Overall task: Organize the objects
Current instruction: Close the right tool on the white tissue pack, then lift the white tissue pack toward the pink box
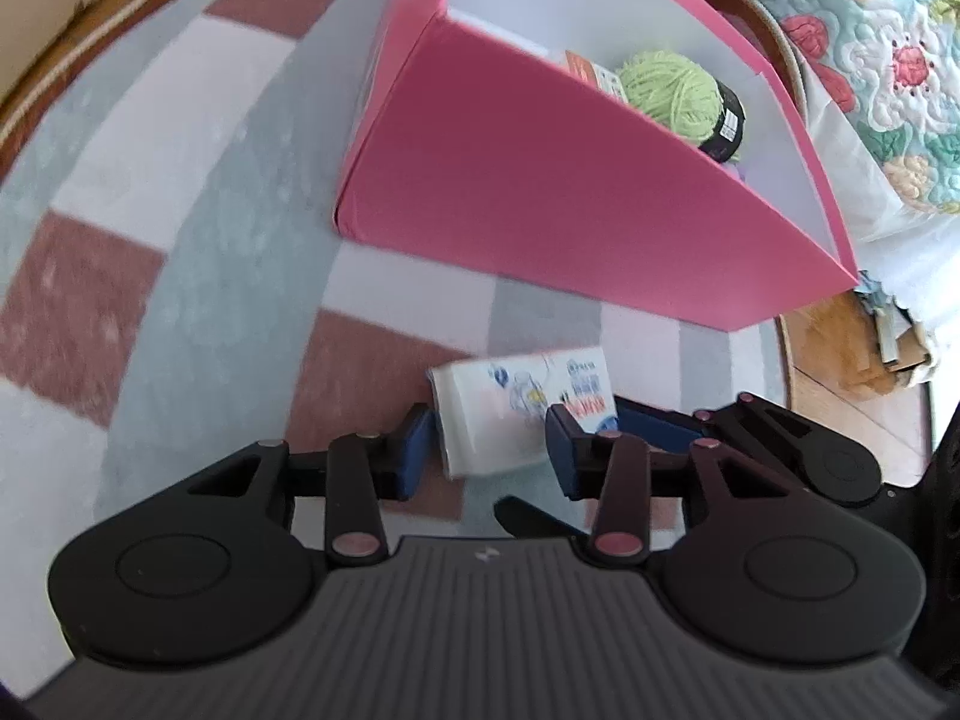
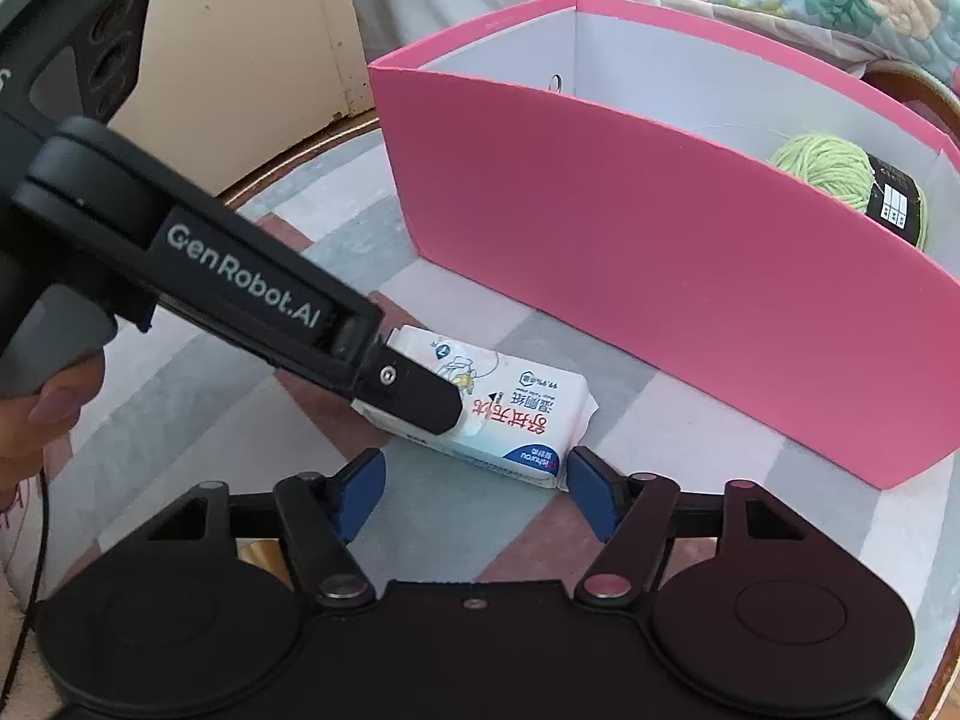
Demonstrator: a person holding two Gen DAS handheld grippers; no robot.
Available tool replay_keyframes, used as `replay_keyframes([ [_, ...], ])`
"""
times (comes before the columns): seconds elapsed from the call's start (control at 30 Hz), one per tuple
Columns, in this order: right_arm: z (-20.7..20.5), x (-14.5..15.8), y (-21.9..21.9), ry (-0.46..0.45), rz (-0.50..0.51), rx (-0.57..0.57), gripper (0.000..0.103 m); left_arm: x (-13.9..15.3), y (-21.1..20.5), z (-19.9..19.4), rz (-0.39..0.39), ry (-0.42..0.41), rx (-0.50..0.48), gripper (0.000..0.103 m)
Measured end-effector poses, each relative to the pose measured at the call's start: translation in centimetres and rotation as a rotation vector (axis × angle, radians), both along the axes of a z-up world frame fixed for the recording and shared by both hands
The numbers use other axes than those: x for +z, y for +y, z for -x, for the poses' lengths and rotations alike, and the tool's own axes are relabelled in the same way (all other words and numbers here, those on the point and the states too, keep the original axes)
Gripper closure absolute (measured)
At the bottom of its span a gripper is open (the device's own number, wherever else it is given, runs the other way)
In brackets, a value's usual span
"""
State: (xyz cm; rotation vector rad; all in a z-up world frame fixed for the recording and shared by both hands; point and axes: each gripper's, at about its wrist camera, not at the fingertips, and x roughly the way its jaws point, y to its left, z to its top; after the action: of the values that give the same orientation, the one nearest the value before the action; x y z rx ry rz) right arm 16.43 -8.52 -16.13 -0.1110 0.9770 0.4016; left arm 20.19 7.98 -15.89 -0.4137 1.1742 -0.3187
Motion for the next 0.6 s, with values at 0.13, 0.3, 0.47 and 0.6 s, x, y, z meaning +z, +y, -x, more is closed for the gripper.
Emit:
replay_keyframes([
  [0.13,0.0,-0.3,0.0,-0.005,0.004,-0.004,0.03,0.0,0.0,-0.5,-0.02,-0.035,-0.005,0.063],
  [0.3,0.4,-0.6,0.4,-0.028,0.019,0.019,0.028,-0.2,0.5,-0.5,0.014,-0.02,0.013,0.065],
  [0.47,0.7,-0.8,0.7,-0.046,0.025,0.018,0.028,-0.2,0.4,-0.4,0.008,-0.025,0.017,0.066],
  [0.6,1.1,-0.8,0.8,-0.05,0.019,-0.003,0.028,-0.2,0.3,-0.3,0.014,-0.028,0.02,0.066],
])
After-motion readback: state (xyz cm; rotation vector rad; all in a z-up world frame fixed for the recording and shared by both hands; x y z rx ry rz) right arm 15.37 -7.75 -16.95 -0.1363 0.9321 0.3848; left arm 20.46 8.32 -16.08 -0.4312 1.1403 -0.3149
